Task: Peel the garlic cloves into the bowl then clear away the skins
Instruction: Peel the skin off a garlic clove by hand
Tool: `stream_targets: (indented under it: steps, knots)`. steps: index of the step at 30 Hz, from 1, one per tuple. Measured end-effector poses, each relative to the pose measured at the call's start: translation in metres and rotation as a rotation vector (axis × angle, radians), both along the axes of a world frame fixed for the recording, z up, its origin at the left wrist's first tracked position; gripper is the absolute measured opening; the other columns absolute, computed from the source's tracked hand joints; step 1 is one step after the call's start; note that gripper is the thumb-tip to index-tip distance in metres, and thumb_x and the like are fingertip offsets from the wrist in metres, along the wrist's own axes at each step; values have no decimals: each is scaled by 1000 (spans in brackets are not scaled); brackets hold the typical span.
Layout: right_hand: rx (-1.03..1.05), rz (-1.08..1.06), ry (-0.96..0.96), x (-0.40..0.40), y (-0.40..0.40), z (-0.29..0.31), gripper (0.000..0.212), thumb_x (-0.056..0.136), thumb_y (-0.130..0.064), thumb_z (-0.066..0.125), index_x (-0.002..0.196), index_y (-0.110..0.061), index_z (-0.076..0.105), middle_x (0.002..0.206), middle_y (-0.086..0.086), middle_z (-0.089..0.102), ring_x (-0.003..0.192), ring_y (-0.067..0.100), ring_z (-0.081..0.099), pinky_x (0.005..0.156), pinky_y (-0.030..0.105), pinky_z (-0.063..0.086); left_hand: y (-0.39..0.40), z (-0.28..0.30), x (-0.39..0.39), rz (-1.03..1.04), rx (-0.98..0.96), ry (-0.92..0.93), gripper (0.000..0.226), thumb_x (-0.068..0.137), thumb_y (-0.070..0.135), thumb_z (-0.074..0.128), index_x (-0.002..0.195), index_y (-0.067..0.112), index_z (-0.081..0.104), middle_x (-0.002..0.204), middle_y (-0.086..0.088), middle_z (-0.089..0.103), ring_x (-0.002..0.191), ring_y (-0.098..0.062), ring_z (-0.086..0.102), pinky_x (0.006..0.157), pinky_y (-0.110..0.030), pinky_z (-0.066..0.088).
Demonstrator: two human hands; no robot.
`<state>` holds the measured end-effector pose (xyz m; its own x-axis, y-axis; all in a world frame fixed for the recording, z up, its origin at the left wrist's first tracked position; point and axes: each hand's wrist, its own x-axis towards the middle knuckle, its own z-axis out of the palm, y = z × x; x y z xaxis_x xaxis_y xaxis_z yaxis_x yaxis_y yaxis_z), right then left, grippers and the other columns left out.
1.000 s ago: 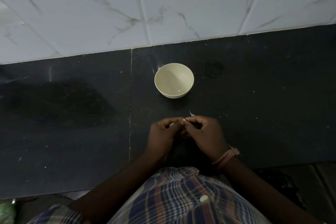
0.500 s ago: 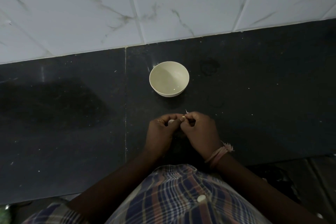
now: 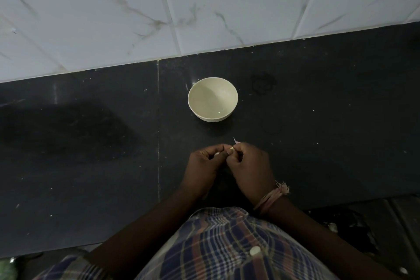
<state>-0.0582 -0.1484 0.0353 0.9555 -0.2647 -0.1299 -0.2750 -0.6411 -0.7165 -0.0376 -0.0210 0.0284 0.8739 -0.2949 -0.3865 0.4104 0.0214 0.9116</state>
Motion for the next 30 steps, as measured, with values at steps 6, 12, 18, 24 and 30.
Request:
stream_targets:
  steps: [6, 12, 18, 24, 30]
  knots:
    - [2, -23, -17, 1, 1, -4, 13, 90, -15, 63, 94, -7, 73, 92, 10, 73, 89, 25, 66, 80, 38, 50, 0, -4, 2, 7, -7, 32, 16, 98, 18, 65, 101, 9, 78, 99, -23, 75, 89, -31, 68, 86, -48, 52]
    - [-11, 12, -49, 3, 0, -5, 10, 91, -12, 62, 89, -6, 71, 83, 6, 67, 76, 17, 57, 70, 31, 41, -2, -5, 4, 29, -38, 58, 17, 98, 15, 65, 103, 5, 77, 100, -25, 74, 90, -31, 69, 88, -48, 53]
    - [51, 25, -32, 3, -5, -1, 17, 95, -16, 60, 102, -10, 75, 91, 3, 73, 83, 15, 67, 78, 34, 55, -1, -1, 9, 85, -71, 119, 15, 95, 9, 67, 104, 5, 78, 99, -24, 76, 93, -36, 73, 88, -46, 58]
    - [138, 14, -14, 5, -10, -4, 22, 92, -19, 67, 112, -14, 77, 99, 2, 78, 91, 13, 72, 87, 36, 58, -2, -4, 10, 179, 19, 109, 28, 88, 5, 76, 114, 7, 65, 90, -14, 78, 77, -21, 74, 65, -29, 59]
    - [196, -54, -5, 6, -13, -10, 8, 90, -23, 70, 96, -20, 73, 89, -4, 71, 80, 7, 67, 75, 31, 56, -4, -9, 11, 161, -72, 290, 16, 93, 5, 69, 108, 1, 71, 93, -18, 77, 76, -20, 73, 69, -30, 58]
